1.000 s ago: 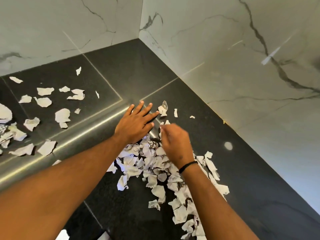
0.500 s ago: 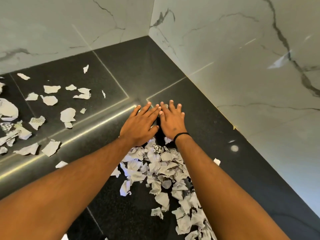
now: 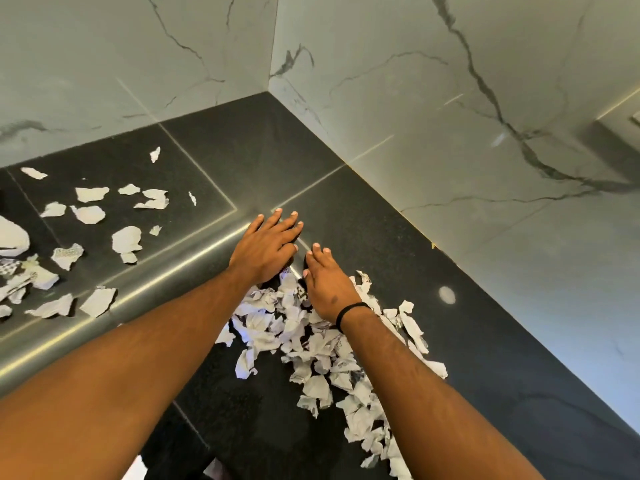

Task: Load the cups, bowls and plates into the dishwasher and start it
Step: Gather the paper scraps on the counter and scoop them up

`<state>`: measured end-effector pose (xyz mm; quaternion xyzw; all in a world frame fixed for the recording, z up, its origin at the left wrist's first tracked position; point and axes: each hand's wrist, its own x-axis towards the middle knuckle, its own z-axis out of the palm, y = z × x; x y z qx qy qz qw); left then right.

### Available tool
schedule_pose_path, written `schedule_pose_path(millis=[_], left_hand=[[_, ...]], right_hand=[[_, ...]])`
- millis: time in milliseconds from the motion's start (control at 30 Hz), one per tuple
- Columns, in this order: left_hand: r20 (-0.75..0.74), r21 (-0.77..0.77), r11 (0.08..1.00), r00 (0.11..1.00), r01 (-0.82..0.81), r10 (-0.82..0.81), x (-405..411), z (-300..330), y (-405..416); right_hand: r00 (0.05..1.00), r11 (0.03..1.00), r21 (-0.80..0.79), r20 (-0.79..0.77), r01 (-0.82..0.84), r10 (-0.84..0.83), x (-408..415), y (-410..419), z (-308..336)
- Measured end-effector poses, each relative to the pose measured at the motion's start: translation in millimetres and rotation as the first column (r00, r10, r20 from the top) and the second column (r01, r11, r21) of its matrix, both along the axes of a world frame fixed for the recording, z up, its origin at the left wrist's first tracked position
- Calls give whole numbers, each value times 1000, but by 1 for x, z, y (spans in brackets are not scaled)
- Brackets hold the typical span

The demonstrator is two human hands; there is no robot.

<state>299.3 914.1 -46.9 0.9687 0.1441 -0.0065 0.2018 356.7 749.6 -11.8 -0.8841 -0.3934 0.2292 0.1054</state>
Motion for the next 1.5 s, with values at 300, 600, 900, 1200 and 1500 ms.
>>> schedule_pose_path(millis=[300,600,900,1200,1500], left_hand=[[-147,-192,973,984,-124,97,-13,50,-33],[210,-225,901,884,-372,417,-137,51,-69],[230,-188,778,743,-599,628,-257,64,-87],[242,-2,461,447,-887,861,-382,34,-117],[15,100,192,194,-976,981,-465,-9,-105]], right_hand=[[998,961,-278,55,-3,19,-15,-3,35],[922,968,-40,296,-249,249,-93,-18,36],[872,886,78,233,-457,430,-177,-5,44],[592,606,16,239,-795,770,-282,-3,12],[498,546,-125,283,-828,820,-299,23,-26]])
